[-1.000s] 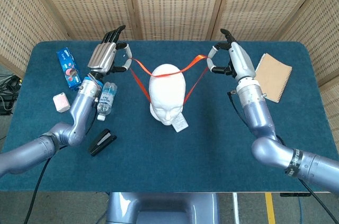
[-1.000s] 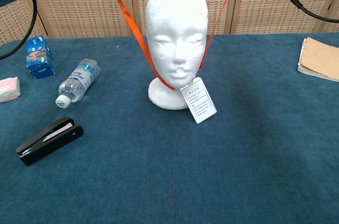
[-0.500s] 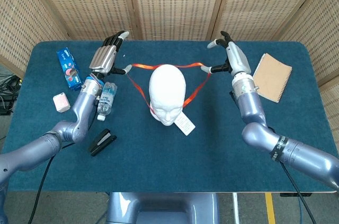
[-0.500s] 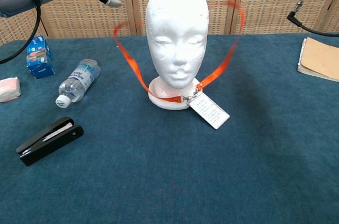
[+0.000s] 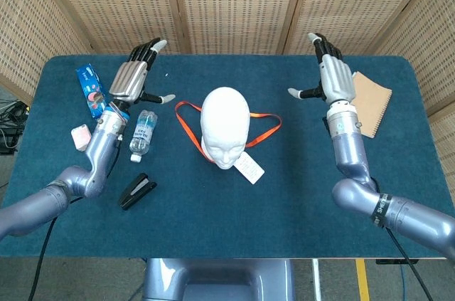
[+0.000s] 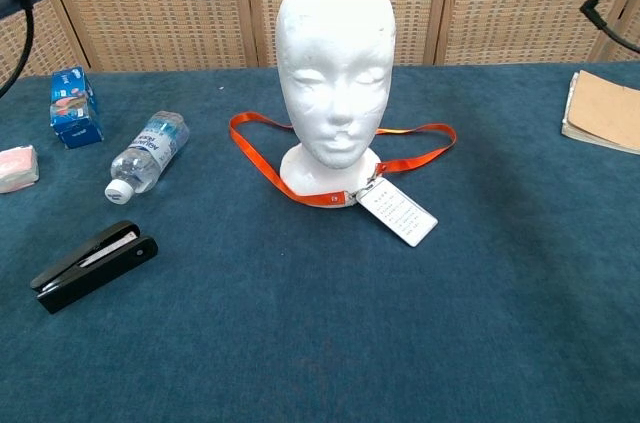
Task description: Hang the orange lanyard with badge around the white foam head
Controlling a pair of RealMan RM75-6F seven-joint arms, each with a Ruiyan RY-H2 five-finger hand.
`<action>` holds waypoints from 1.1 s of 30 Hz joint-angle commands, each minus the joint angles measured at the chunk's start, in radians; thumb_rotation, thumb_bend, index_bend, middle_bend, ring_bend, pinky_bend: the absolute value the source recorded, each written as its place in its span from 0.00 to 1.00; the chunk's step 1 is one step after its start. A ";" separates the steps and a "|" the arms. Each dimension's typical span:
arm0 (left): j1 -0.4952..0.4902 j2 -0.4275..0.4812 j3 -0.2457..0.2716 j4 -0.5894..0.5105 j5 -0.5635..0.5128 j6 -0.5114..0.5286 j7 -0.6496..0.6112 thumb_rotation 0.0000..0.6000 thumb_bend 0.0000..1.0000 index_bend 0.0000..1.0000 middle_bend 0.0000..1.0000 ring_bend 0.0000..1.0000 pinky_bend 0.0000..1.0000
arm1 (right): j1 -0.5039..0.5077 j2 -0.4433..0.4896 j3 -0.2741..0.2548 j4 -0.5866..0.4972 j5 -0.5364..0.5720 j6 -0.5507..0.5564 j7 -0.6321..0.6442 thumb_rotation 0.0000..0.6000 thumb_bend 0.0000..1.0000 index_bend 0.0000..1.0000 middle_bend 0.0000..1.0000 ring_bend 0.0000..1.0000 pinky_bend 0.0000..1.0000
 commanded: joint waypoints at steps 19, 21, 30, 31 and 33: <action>0.458 0.392 0.245 -0.666 0.003 0.425 0.423 1.00 0.00 0.00 0.00 0.00 0.00 | -0.324 0.157 -0.389 -0.212 -0.556 0.007 -0.055 1.00 0.80 0.09 0.76 0.71 0.90; 0.491 0.398 0.261 -0.695 0.006 0.455 0.436 1.00 0.00 0.00 0.00 0.00 0.00 | -0.317 0.127 -0.404 -0.199 -0.604 -0.012 -0.070 1.00 0.81 0.09 0.77 0.71 0.90; 0.571 0.375 0.282 -0.689 0.031 0.532 0.456 1.00 0.00 0.00 0.00 0.00 0.00 | -0.237 -0.041 -0.404 -0.148 -0.644 -0.143 -0.163 1.00 0.81 0.10 0.77 0.71 0.90; 0.573 0.375 0.280 -0.687 0.033 0.529 0.452 1.00 0.00 0.00 0.00 0.00 0.00 | -0.231 -0.054 -0.400 -0.142 -0.635 -0.150 -0.175 1.00 0.81 0.10 0.77 0.71 0.91; 0.576 0.376 0.277 -0.682 0.038 0.524 0.447 1.00 0.00 0.00 0.00 0.00 0.00 | -0.216 -0.084 -0.392 -0.131 -0.615 -0.169 -0.200 1.00 0.81 0.11 0.77 0.71 0.91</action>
